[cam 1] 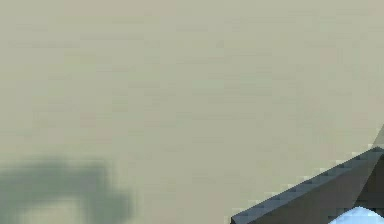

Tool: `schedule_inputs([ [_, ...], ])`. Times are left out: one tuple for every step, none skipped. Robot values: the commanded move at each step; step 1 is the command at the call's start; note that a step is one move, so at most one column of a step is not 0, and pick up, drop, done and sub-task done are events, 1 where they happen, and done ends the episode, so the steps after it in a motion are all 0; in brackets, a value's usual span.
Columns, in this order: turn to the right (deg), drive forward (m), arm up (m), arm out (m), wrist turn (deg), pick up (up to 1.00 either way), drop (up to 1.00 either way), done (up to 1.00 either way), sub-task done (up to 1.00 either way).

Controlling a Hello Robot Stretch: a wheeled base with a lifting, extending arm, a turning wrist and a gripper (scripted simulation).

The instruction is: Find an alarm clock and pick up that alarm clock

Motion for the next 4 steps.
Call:
schedule_inputs([
  [0.0,0.00,0.00,0.00,12.0,0.00,0.00,0.00,0.00],
  [0.0,0.00,-0.30,0.00,0.0,0.00,0.00,0.00,0.00],
  [0.0,0.00,0.00,0.00,0.0,1.00,0.00,0.00,0.00],
  [0.0,0.00,0.10,0.00,0.0,0.00,0.00,0.00,0.00],
])
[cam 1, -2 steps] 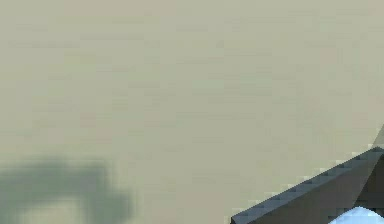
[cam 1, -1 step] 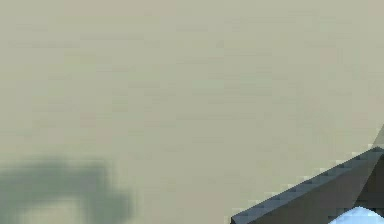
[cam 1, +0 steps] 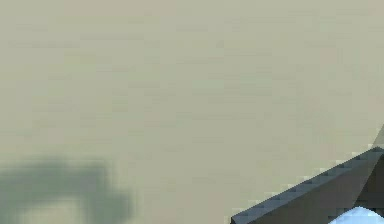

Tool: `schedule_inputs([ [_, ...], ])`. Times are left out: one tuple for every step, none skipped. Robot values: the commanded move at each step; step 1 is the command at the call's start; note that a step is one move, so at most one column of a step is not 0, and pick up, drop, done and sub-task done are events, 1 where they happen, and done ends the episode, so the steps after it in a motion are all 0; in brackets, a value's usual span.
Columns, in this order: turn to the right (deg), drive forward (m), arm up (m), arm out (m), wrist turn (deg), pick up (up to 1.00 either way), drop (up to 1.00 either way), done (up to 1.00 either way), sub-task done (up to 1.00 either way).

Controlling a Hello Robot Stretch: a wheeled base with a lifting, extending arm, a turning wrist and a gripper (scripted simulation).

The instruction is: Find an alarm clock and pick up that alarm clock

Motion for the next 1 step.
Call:
schedule_inputs([
  [0.0,0.00,0.00,0.00,0.0,0.00,0.00,1.00,0.00],
])
